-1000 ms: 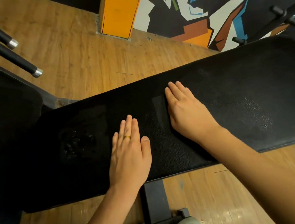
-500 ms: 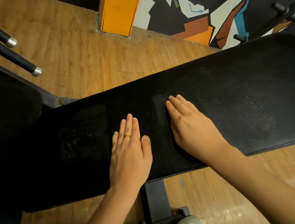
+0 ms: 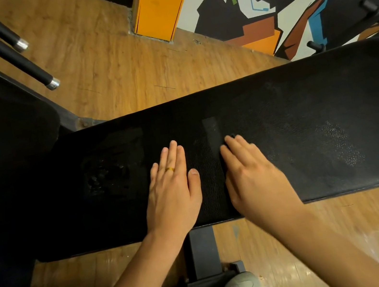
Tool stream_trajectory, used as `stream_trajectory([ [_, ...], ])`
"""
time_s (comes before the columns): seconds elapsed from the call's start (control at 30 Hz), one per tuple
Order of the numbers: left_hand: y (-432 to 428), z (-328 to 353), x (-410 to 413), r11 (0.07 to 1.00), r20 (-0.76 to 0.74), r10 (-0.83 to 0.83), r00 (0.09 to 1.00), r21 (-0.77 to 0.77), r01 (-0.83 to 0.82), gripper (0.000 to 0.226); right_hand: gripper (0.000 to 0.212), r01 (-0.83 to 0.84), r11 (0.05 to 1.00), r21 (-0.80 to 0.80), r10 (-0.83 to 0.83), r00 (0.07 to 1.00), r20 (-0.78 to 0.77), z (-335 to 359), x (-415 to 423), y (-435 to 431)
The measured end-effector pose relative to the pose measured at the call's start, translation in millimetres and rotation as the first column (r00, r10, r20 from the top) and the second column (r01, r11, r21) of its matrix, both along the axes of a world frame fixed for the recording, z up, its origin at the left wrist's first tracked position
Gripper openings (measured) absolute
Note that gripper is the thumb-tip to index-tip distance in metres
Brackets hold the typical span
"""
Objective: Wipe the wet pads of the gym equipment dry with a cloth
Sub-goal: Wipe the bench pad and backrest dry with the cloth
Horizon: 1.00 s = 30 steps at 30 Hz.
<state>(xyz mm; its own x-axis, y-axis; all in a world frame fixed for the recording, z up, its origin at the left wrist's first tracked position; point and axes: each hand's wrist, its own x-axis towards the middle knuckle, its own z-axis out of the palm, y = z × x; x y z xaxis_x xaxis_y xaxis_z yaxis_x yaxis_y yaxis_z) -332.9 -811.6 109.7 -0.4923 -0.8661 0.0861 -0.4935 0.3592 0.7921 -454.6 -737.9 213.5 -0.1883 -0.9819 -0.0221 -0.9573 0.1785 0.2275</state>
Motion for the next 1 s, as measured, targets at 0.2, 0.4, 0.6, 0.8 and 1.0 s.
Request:
stream_trajectory([
  [0.2,0.4,0.9,-1.2,1.000,0.019,0.003,1.000,0.008,-0.003,0.064,0.054,-0.047,0.999,-0.025,0.046,0.999,-0.016,-9.6,7.0,25.5],
  [0.4,-0.3,3.2,0.5,0.999,0.006,-0.001,1.000,0.037,0.000,0.058,0.051,-0.193,0.981,0.002,0.192,0.981,-0.024,-18.2,9.8,10.5],
  [0.6,-1.0,1.6,1.3,1.000,0.027,-0.016,0.999,0.024,0.016,0.059,0.049,-0.208,0.978,0.016,0.208,0.978,-0.030,-23.0,12.8,-19.0],
  [0.8,-0.4,-0.5,0.1,1.000,0.003,0.004,1.000,0.013,-0.004,0.060,0.054,0.011,0.998,-0.067,-0.020,0.991,-0.133,13.2,-25.7,1.3],
  [1.0,0.0,3.8,3.6,0.999,0.015,-0.021,1.000,0.027,0.021,0.056,0.050,-0.145,0.989,-0.040,0.140,0.984,-0.107,-17.2,4.8,-21.0],
])
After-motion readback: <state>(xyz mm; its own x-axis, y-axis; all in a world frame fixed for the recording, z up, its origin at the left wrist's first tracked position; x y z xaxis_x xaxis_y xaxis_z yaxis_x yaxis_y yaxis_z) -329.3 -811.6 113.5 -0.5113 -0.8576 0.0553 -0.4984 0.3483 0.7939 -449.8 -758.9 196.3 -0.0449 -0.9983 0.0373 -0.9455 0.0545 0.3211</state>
